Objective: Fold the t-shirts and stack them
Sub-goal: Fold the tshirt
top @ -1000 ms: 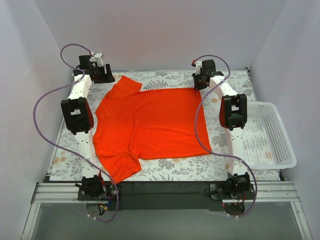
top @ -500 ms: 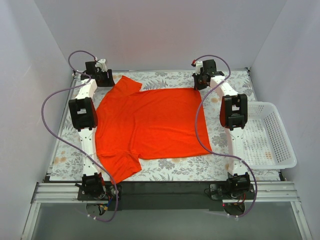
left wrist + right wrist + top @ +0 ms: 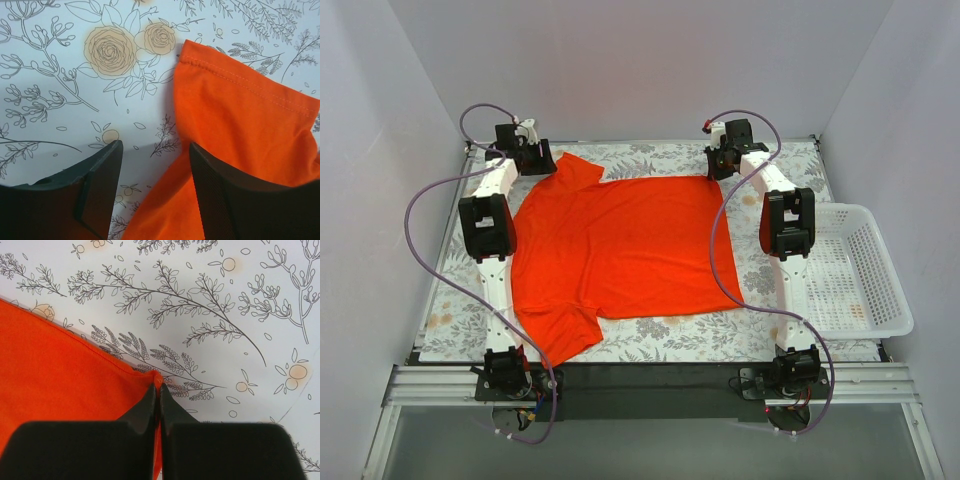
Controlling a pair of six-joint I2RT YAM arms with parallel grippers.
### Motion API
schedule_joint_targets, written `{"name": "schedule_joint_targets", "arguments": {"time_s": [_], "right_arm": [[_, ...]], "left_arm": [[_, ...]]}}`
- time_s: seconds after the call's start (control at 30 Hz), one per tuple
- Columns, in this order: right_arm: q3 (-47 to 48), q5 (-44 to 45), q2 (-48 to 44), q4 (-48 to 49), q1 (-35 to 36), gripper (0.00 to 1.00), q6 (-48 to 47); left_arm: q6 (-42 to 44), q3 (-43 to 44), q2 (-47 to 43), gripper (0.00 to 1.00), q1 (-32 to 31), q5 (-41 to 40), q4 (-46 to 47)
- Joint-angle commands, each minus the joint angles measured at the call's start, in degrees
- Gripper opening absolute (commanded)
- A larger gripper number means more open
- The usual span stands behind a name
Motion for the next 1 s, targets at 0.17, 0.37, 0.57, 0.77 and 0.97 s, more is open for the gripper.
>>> {"name": "schedule_joint_targets", "arguments": {"time_s": [0.17, 0.37, 0.57, 0.77, 0.97], "right_arm": [[0.12, -1.39, -0.04, 1.28, -0.18, 0.01, -0.38], [0.12, -1.48, -0.04, 1.19, -0.09, 0.01, -0.46], [0.04, -1.56, -0.13, 1.28, -0.18, 0.01, -0.73], [-0.40, -1.39, -0.48, 1.19, -0.09, 0.01, -1.69], [-0.32, -1.39, -0.57, 1.36, -0.09, 0.01, -2.04]], "left_arm": [[-9.23, 0.42, -3.36, 0.57, 3.64, 2.08, -3.02], [-11.52, 0.16, -3.18, 0.57, 5.66, 9.62, -2.58], [-8.10, -0.89, -3.01, 0.49, 4.96, 13.16, -4.60], [-4.58, -0.90, -2.04, 0.48, 2.85, 12.28, -6.71], [-3.96, 2.17, -0.72, 0.40, 1.54, 10.79, -7.15]]}}
